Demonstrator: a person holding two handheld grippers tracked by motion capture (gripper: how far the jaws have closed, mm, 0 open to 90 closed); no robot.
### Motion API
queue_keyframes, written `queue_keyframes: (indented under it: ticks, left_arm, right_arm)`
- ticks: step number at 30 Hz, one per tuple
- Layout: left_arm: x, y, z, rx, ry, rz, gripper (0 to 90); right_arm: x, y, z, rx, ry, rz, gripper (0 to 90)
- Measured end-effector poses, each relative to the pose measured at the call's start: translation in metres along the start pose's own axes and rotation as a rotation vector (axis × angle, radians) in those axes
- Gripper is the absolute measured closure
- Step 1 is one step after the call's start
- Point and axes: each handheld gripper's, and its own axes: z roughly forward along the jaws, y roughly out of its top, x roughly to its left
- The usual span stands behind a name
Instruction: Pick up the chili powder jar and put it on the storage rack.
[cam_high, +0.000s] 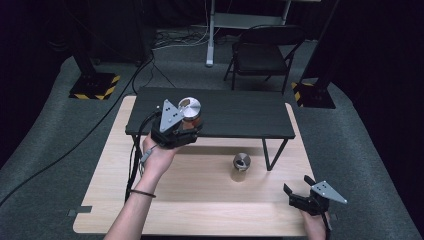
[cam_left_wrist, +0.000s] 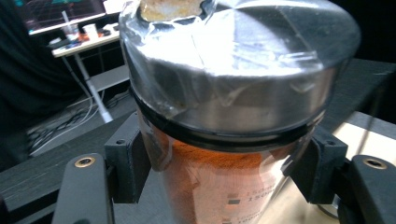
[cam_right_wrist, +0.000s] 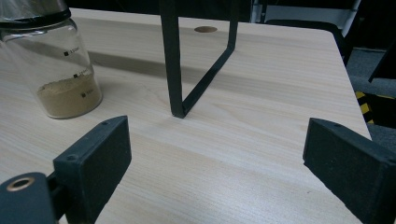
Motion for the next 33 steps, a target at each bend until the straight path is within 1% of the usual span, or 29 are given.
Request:
queue_keyframes:
  ticks: [2,3,5,7,8,10,15,17,19,20,22,23,25,26,29,30,31,32,33]
  left_arm:
    - [0.002,0.001,0.005,0.006,0.005,-0.023,31.4]
    - [0.002,0.001,0.005,0.006,0.005,-0.023,31.4]
    - [0.005,0.002,0.014,0.013,0.018,-0.065,31.4]
    - [0.010,0.001,0.020,0.014,0.015,-0.112,31.4]
    - [0.011,0.001,0.023,0.019,0.018,-0.128,31.5]
    - [0.010,0.003,0.029,0.040,0.036,-0.124,31.4]
    - [0.012,0.006,0.038,0.089,0.052,-0.114,31.4]
    - [0.013,0.006,0.039,0.087,0.051,-0.129,31.4]
    - [0.014,0.006,0.040,0.087,0.051,-0.128,31.4]
    - [0.018,0.004,0.043,0.085,0.040,-0.140,31.4]
    - [0.023,0.001,0.044,0.077,0.027,-0.150,31.0]
    - [0.023,0.001,0.044,0.076,0.025,-0.152,31.0]
    - [0.022,0.001,0.044,0.078,0.028,-0.139,30.7]
    - [0.022,0.001,0.044,0.078,0.028,-0.139,29.6]
    - [0.021,0.002,0.043,0.082,0.025,-0.137,20.5]
    - [0.020,0.002,0.041,0.084,0.026,-0.118,18.1]
    - [0.020,0.002,0.041,0.084,0.026,-0.118,15.7]
    - [0.018,0.001,0.039,0.084,0.031,-0.104,14.2]
    - [0.018,0.001,0.037,0.083,0.027,-0.096,13.1]
  right_arm:
    - [0.000,0.000,0.000,-0.001,0.000,0.000,6.6]
    - [0.000,0.000,0.000,-0.001,0.000,0.000,6.6]
    - [-0.001,0.000,0.001,-0.001,0.002,-0.001,6.6]
    - [-0.001,0.000,0.001,0.000,0.002,-0.002,6.6]
    - [-0.001,0.000,0.001,-0.001,0.002,-0.002,6.6]
    - [-0.001,-0.001,0.000,-0.004,0.004,-0.001,6.6]
    - [-0.002,0.000,0.001,-0.003,0.006,0.001,6.5]
    - [-0.002,0.000,0.001,-0.003,0.006,0.001,6.6]
    - [-0.002,0.000,0.001,-0.003,0.006,0.000,6.6]
    - [-0.002,0.000,0.001,-0.003,0.005,-0.001,6.6]
    - [-0.002,-0.001,0.001,-0.005,0.004,-0.003,6.6]
    - [-0.002,-0.001,0.001,-0.006,0.005,-0.001,6.6]
    - [-0.002,0.000,0.001,-0.005,0.005,0.001,6.6]
    - [-0.002,0.000,0.001,-0.004,0.005,0.000,6.6]
    - [-0.002,-0.001,0.001,-0.005,0.006,-0.002,6.6]
    - [-0.002,-0.001,0.000,-0.007,0.005,-0.001,6.6]
    - [-0.002,-0.001,0.000,-0.007,0.005,-0.001,6.6]
    - [-0.002,-0.001,0.000,-0.006,0.005,0.000,6.6]
    - [-0.001,-0.001,0.000,-0.007,0.004,0.000,6.6]
